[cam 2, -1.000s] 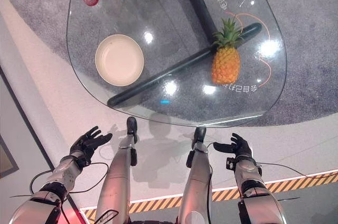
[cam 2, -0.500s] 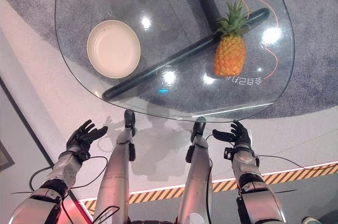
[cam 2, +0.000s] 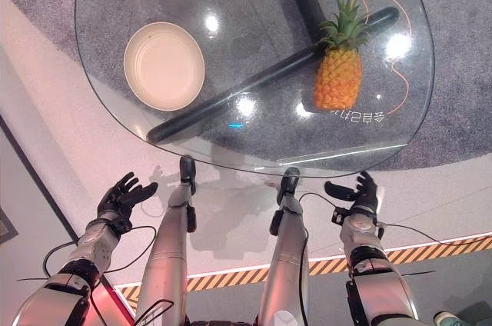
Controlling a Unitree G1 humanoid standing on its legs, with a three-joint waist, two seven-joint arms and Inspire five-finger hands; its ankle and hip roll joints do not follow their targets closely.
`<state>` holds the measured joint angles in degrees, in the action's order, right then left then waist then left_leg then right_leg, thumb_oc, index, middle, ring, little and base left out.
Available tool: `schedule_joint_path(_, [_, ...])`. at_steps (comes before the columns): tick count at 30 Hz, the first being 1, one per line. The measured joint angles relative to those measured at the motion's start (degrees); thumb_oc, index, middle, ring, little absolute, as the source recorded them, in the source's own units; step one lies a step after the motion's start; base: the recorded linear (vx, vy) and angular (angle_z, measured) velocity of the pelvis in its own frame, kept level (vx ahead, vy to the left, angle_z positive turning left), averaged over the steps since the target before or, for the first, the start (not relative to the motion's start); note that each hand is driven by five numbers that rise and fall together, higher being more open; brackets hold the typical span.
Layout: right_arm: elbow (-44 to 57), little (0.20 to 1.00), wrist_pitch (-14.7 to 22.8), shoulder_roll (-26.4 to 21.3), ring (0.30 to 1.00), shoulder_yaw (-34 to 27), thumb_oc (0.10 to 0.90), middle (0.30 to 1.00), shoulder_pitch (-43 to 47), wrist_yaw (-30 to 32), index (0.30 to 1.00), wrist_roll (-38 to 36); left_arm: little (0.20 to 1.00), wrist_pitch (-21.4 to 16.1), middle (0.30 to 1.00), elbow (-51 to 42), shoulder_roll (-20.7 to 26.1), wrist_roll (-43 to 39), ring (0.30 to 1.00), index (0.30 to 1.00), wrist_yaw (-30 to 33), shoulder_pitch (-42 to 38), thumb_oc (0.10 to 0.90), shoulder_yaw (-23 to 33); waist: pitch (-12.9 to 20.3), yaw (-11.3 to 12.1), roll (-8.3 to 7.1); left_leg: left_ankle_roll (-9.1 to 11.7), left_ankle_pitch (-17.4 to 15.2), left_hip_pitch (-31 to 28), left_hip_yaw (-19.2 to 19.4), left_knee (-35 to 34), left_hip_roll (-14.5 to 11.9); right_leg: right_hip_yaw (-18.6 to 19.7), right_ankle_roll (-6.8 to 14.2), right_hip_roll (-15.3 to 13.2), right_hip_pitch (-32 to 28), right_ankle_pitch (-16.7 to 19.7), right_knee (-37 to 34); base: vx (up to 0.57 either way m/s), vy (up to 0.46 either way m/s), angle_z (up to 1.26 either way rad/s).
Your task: Pick up the fruit to the plate
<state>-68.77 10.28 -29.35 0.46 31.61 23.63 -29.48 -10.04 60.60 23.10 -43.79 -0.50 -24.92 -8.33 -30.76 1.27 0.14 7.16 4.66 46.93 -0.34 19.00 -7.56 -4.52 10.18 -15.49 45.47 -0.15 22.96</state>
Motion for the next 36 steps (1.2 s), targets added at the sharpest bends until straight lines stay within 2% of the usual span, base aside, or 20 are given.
schedule_joint_path(5, [-0.29, 0.900, 0.66, -4.25, 0.900, -4.61, 0.800, 0.900, 1.97, 9.57, 0.900, -4.40, 0.900, -0.05, 0.900, -0.33, 0.36, -0.35, 0.900, 0.900, 0.02, 0.00, 0.800, -0.60, -0.25, -0.03, -0.70, 0.02, -0.02, 0.35, -0.16, 0.09, -0.06, -0.12, 0.06, 0.19, -0.11, 0.35, -0.42, 0.00, 0.000, 0.00])
schedule_joint_path(10, [3.37, 0.900, 3.32, -6.32, 0.900, -5.11, 0.800, 0.900, 3.48, 14.90, 0.900, -5.93, 0.900, -0.06, 0.900, -1.25, 0.50, -0.45, 0.900, 0.900, 0.04, 0.04, 0.800, -1.93, -0.25, 0.04, -0.75, 0.02, -0.02, 0.23, -0.17, 0.15, -0.11, -0.18, 0.03, 0.27, -0.50, 0.66, -0.92, 0.00, 0.000, 0.00])
schedule_joint_path(21, [17.57, 0.900, 11.93, -6.55, 0.900, -5.15, 0.800, 0.900, 6.05, 30.81, 0.900, -6.60, 0.900, 0.06, 0.900, -2.93, 0.51, -2.34, 0.900, 0.900, 1.47, 0.11, 0.800, -2.39, -0.25, -0.02, -0.75, -0.07, -0.02, -0.30, -0.16, 0.11, 0.07, -0.35, 0.27, 0.38, -2.04, 2.30, -3.52, -0.01, 0.015, -0.01])
schedule_joint_path(25, [26.60, 0.900, 14.02, -6.48, 0.900, -4.98, 0.800, 0.900, 5.54, 35.29, 0.900, -3.21, 0.900, 0.19, 0.900, -3.46, 0.47, -2.49, 0.900, 0.900, 1.55, 0.23, 0.800, -2.41, -0.25, -0.24, -0.75, -0.09, -0.04, -0.29, -0.13, -0.06, 0.12, -0.35, 0.29, 0.40, -2.14, 2.68, -4.29, -0.01, 0.035, -0.02])
schedule_joint_path(29, [39.48, 0.900, 13.88, -6.26, 0.900, -2.89, 0.800, 0.900, 4.60, 35.54, 0.900, 3.75, 0.900, 0.15, 0.900, -3.84, 0.43, -2.48, 0.900, 0.900, 2.14, 0.61, 0.800, -2.35, -0.25, -1.21, -0.75, -0.10, -0.05, -0.28, 0.00, -0.22, 0.20, -0.27, 0.32, 0.35, -2.05, 2.69, -4.44, -0.02, 0.048, 0.00])
schedule_joint_path(32, [48.49, 0.900, 11.59, -6.28, 0.900, 0.89, 0.800, 0.900, 4.32, 29.29, 0.900, 7.00, 0.900, -0.06, 0.900, -3.92, 0.09, -2.39, 0.900, 0.900, 2.22, 0.61, 0.800, -2.17, -0.25, -1.48, -0.75, -0.11, -0.05, -0.30, 0.11, -0.54, 0.22, -0.14, 0.32, 0.34, -1.84, 2.69, -4.53, -0.01, 0.023, 0.00])
schedule_joint_path(36, [52.35, 0.900, 8.39, -4.82, 0.900, 5.36, 0.800, 0.900, 3.62, 21.84, 0.900, 7.04, 0.900, -0.47, 0.900, -3.79, -0.77, -1.51, 0.900, 0.900, 2.20, 0.99, 0.800, -2.07, -0.25, -1.23, -0.75, -0.13, 0.00, -0.76, 0.28, -1.44, 0.28, 0.00, 0.35, 0.28, -1.72, 2.70, -4.59, 0.00, 0.000, 0.00])
